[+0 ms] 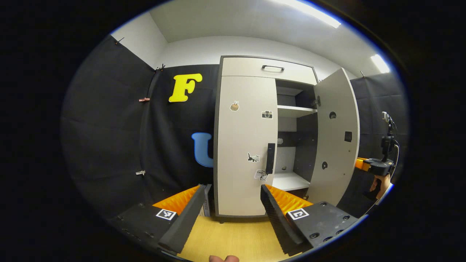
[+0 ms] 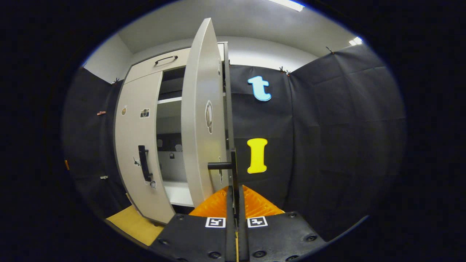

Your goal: Open the right door of the double-door shoe cabinet with the right hand, and open the left door with the left hand.

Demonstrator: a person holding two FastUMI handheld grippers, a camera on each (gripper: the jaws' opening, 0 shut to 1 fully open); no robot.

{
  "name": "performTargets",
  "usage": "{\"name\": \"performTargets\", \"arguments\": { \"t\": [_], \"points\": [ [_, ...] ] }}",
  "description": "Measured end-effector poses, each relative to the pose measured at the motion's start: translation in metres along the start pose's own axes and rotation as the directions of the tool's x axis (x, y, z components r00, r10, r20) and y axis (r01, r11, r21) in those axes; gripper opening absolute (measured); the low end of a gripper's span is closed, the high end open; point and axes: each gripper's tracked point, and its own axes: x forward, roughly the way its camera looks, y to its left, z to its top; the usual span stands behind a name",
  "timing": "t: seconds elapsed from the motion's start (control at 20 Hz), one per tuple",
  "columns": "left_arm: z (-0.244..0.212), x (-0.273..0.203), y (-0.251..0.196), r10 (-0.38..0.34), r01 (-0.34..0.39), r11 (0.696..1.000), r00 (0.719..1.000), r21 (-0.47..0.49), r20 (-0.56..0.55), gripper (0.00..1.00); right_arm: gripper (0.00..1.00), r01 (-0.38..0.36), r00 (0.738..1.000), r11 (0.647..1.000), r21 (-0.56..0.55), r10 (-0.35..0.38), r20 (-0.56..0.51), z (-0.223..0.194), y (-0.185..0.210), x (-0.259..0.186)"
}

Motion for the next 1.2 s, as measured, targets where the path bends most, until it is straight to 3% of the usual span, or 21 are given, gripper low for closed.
{"name": "performTargets", "arguments": {
  "t": [0.1,0.15,0.3,0.4,0.55,0.8,1.0,1.15,1.2],
  "points": [
    [-0.001,0.004,-0.004,-0.009,0.009,1.0,1.0,0.003,-0.002,0.95,0.06,-0.069,0.997,0.996,0.05,0.07,-0.019,-0.001,0.003,-0.014],
    [-0.002,0.005,-0.008,-0.014,0.014,1.0,1.0,0.006,-0.005,0.95,0.13,-0.079,0.996,0.995,0.053,0.081,-0.023,-0.002,0.003,-0.017],
    [-0.003,0.007,-0.013,-0.028,0.028,1.0,1.0,0.005,-0.012,0.98,0.22,-0.043,0.999,0.999,0.005,0.043,-0.007,0.0,-0.006,-0.017],
    [-0.003,0.006,-0.019,-0.039,0.039,0.999,0.999,-0.006,-0.013,0.95,0.21,-0.041,0.999,0.999,0.002,0.041,0.001,0.002,-0.007,-0.019],
    [0.0,0.007,-0.017,-0.038,0.038,0.999,0.999,-0.015,-0.007,0.95,0.3,-0.01,1.0,1.0,-0.006,0.01,0.004,0.008,-0.015,-0.027],
    [0.004,0.013,-0.023,-0.052,0.052,0.999,0.999,-0.004,0.014,0.95,0.32,0.06,0.998,0.998,0.029,-0.06,0.005,0.02,-0.034,-0.047],
    [0.005,0.024,-0.025,-0.061,0.061,0.998,0.998,-0.009,0.012,0.95,0.47,0.04,0.999,0.997,0.069,-0.042,0.024,0.038,-0.036,-0.066],
    [0.011,0.038,-0.03,-0.065,0.065,0.998,0.998,-0.002,0.026,0.95,0.51,0.041,0.998,0.997,0.072,-0.044,0.037,0.051,-0.038,-0.077],
    [0.012,0.043,-0.033,-0.069,0.07,0.998,0.997,-0.003,0.031,0.95,0.6,0.036,0.999,0.997,0.069,-0.039,0.038,0.053,-0.035,-0.078]
  ]
}}
